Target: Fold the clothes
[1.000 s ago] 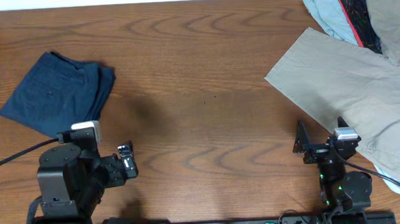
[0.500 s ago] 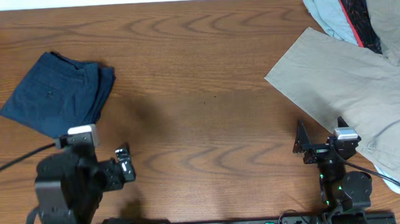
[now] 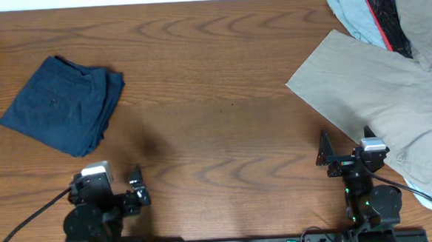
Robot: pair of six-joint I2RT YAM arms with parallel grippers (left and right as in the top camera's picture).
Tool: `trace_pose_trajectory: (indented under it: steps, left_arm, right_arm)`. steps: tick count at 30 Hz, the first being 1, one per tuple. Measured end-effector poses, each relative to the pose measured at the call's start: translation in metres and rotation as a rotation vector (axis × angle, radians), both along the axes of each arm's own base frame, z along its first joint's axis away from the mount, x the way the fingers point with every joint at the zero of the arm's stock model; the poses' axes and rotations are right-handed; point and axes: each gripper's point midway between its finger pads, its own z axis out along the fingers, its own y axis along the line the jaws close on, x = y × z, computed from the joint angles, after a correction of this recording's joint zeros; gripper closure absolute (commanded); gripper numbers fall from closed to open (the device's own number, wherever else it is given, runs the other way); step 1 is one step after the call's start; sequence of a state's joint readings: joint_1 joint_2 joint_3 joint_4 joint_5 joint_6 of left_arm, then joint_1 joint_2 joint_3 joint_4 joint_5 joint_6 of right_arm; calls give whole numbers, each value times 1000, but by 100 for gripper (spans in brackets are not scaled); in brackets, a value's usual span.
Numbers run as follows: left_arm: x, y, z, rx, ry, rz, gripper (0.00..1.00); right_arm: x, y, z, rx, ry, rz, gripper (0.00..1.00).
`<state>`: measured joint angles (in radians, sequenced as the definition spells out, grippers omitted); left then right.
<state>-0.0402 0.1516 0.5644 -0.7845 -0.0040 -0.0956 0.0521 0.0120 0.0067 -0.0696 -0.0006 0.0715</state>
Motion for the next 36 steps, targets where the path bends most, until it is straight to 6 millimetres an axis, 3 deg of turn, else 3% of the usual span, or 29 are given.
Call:
trace_pose_trajectory:
  steps: [5,14,24,36]
  left_arm:
    - [25,-1,-12,-6,-143,0,2]
    - [64,-2,-10,-18,-461,1,2]
    - [66,-4,-46,1,-361,-14,2]
    - [65,-7,-46,-4,-353,-31,2]
  right_arm:
    - [0,0,0,0,0,0,1]
    - [0,0,0,0,1,0,1]
    - [0,0,0,0,0,0,1]
    - [0,0,0,0,1,0,1]
